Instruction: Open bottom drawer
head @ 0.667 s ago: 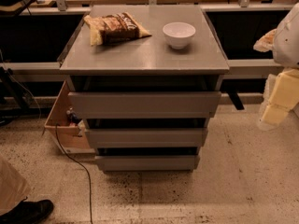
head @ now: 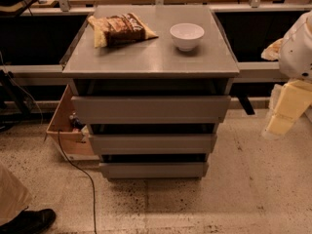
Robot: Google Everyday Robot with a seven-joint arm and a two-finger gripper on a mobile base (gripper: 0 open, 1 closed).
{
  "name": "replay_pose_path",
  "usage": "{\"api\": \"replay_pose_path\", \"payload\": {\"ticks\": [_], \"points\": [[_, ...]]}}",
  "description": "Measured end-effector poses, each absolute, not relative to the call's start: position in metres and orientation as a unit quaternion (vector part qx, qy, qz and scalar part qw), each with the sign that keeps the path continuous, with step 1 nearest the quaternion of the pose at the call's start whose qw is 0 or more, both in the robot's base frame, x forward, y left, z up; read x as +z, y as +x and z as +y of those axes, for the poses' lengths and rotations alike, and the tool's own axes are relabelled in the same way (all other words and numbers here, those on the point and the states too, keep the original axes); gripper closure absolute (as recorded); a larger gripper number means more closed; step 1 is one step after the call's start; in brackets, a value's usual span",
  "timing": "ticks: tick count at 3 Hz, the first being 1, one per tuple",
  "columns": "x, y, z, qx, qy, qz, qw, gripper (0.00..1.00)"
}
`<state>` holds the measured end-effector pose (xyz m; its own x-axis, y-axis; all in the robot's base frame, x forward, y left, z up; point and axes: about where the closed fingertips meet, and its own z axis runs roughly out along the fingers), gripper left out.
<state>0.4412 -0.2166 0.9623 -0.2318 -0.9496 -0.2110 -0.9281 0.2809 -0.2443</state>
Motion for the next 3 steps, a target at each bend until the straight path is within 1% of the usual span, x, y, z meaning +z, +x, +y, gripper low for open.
{"api": "replay_pose_path", "payload": {"ticks": [1, 2, 3], "points": [[0.935, 0.442, -0.213, -0.022, -0.602, 0.781, 0.165, 0.00], [0.884, 0.442, -0.208, 0.003, -0.607, 0.775, 0.174, 0.00], [0.808, 0.447, -0.194, 0.050, -0.614, 0.767, 0.180, 0.00]]}}
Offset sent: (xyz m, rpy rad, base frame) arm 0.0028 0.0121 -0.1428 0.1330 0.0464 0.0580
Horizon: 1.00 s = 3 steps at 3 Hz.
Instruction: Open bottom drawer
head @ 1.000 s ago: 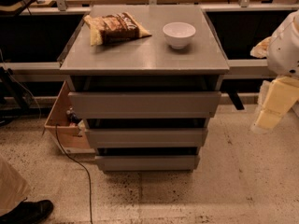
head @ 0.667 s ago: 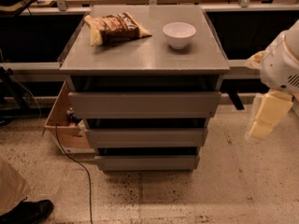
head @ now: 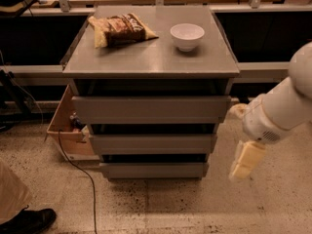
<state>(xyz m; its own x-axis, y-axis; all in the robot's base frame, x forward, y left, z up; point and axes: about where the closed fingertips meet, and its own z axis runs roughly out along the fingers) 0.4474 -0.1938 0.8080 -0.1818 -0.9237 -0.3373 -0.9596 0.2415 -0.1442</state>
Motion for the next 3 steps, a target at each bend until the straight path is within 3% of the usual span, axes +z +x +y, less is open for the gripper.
{"api": "replay_pose_path", "payload": {"ticks": [2, 3], "points": [[0.703, 0.460, -0.165, 0.118, -0.621, 0.759, 0.155, 0.00], [0.701, 0.461, -0.165, 0.119, -0.621, 0.759, 0.157, 0.00]]}}
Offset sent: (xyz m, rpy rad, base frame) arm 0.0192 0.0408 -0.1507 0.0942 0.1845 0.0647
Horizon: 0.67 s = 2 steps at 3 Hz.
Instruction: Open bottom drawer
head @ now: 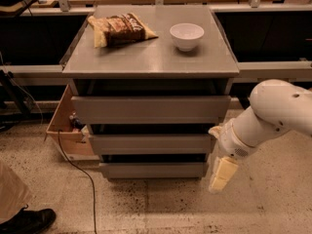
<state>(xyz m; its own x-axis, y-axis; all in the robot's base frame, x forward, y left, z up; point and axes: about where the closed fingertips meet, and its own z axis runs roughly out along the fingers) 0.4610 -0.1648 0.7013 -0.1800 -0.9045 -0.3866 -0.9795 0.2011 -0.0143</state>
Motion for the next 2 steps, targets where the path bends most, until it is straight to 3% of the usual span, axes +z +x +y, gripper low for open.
{"api": "replay_pose_path", "payload": {"ticks": [2], "points": [[0.634, 0.497, -0.137, 0.156, -0.611, 0.745, 0.219, 0.00]]}}
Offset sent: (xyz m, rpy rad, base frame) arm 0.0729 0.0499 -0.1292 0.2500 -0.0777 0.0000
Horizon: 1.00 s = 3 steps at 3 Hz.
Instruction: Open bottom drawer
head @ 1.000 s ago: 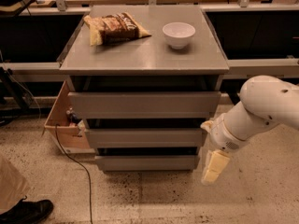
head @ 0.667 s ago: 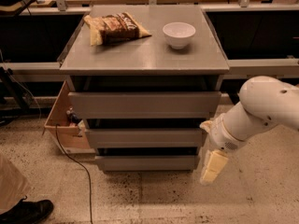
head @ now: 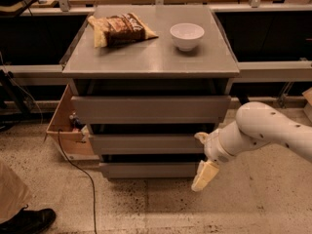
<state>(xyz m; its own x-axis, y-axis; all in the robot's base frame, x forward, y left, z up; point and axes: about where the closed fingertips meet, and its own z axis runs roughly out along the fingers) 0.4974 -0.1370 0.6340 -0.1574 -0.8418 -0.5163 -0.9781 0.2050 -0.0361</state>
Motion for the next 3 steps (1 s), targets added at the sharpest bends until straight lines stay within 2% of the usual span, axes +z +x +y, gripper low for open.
{"api": "replay_pose_path", "payload": {"ticks": [3], "points": [[0.487, 0.553, -0.094, 0.216, -0.622, 0.701, 0.275, 0.00]]}}
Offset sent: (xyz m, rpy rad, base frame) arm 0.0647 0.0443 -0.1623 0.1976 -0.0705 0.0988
